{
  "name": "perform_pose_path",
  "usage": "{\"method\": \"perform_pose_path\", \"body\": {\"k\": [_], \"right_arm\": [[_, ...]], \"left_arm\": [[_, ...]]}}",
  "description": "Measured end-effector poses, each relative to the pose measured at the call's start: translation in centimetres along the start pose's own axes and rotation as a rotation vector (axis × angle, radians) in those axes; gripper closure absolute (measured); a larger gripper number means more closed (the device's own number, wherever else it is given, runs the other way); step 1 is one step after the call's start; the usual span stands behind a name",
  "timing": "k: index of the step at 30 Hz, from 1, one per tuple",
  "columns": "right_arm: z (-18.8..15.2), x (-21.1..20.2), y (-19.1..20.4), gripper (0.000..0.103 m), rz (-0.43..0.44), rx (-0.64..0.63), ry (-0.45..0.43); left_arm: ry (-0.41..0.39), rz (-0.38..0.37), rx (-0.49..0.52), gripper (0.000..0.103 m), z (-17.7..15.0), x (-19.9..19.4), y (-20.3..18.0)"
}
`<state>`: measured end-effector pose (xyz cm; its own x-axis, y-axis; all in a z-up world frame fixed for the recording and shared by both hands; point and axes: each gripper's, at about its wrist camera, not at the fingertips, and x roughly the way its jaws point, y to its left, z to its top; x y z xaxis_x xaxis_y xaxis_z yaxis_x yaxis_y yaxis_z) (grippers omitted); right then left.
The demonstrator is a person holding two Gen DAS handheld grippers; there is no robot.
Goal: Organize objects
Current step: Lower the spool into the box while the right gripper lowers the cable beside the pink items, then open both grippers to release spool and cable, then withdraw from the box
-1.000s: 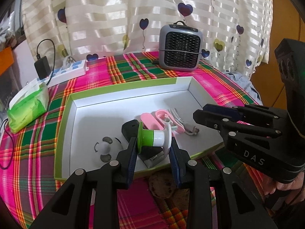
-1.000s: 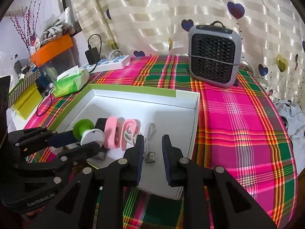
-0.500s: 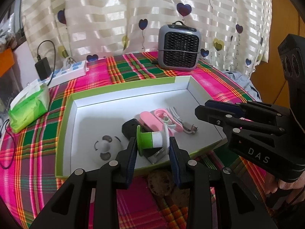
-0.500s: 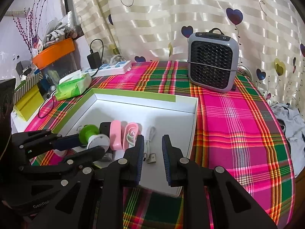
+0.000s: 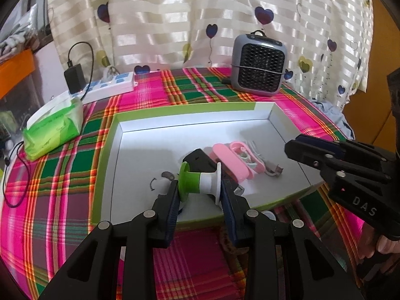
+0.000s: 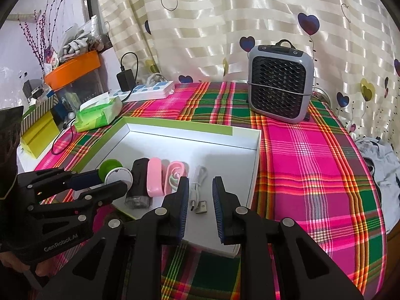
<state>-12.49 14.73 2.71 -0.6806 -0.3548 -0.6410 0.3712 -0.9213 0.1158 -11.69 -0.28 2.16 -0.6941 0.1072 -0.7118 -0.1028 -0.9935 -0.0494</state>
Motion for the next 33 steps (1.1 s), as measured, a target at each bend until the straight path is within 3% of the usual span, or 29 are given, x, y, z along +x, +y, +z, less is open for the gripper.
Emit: {"method": "perform_pose_path", "body": {"k": [10, 33], "right_arm": [[0.0, -0.1, 0.3, 0.083, 0.003, -0.008, -0.009], [-0.1, -1.9, 1.9, 0.083, 0.041, -0.048, -0.088]], "left_arm": [[0.006, 0.034, -0.01, 0.072, 0.1, 0.3, 0.6], [-0.018, -0.015, -0.04, 0.068, -0.5, -1.8, 1.6]]}}
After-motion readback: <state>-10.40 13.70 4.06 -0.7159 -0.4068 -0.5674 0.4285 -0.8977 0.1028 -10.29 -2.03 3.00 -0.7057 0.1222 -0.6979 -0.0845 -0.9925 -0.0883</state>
